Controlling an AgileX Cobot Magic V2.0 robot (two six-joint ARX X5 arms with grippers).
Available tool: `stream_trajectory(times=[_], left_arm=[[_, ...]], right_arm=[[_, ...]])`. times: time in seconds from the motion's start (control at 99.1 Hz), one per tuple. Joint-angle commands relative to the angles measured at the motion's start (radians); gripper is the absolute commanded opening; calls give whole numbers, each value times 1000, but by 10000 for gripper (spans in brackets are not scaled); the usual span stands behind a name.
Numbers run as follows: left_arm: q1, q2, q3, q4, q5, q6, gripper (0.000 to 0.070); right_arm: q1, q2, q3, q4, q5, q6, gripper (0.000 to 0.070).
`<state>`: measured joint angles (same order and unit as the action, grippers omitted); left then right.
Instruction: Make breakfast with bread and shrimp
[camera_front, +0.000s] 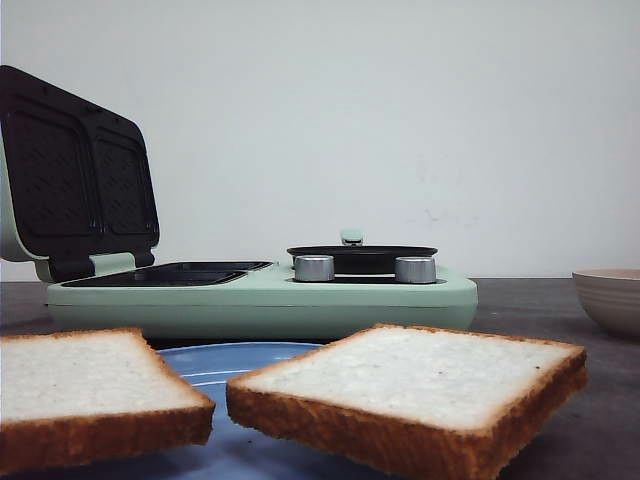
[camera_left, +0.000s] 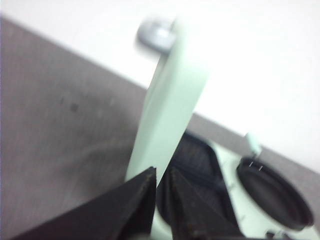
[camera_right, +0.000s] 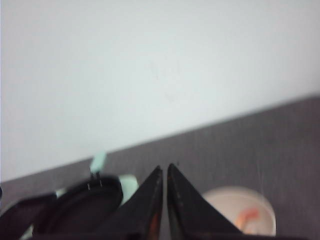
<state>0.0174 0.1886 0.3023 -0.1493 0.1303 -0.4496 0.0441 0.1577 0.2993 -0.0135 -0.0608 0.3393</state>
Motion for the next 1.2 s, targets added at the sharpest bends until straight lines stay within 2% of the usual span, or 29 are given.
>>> stream_trajectory(times=[0.0, 0.151, 0.252, 0.313, 0.363, 0.424, 0.484, 0.595, 0.696, 0.868, 1.039, 1.191], left_arm=[[-2, 79, 83, 1, 4, 86, 5], [-26, 206, 230, -2, -3, 184, 10], [-49, 225, 251, 45, -2, 199, 138], [-60, 225, 251, 53, -2, 199, 239], [-66, 225, 251, 43, -2, 199, 292], [-70, 225, 251, 29, -2, 198, 314], [-70, 225, 251, 11, 1, 194, 314], [-70, 226, 252, -34, 3, 164, 314], [-70, 238, 252, -97, 39, 117, 315], [-70, 303, 252, -205, 129, 111, 315], [-70, 357, 252, -233, 208, 108, 315], [-70, 359, 252, -244, 220, 108, 315]], right_arm=[[-2, 78, 81, -11, -13, -91, 6], [0, 232, 236, -21, -82, -150, 7], [0, 295, 288, -21, -135, -157, 32], [0, 318, 303, -20, -157, -157, 131], [0, 325, 305, -20, -166, -156, 225], [0, 325, 305, -25, -177, -156, 338], [0, 324, 305, -33, -176, -156, 415], [0, 324, 305, -51, -196, -126, 493], [0, 329, 305, -84, -246, -69, 501], [0, 398, 305, -175, -382, 13, 508], [0, 481, 305, -286, -537, 24, 551], [3, 507, 305, -356, -584, 20, 551]])
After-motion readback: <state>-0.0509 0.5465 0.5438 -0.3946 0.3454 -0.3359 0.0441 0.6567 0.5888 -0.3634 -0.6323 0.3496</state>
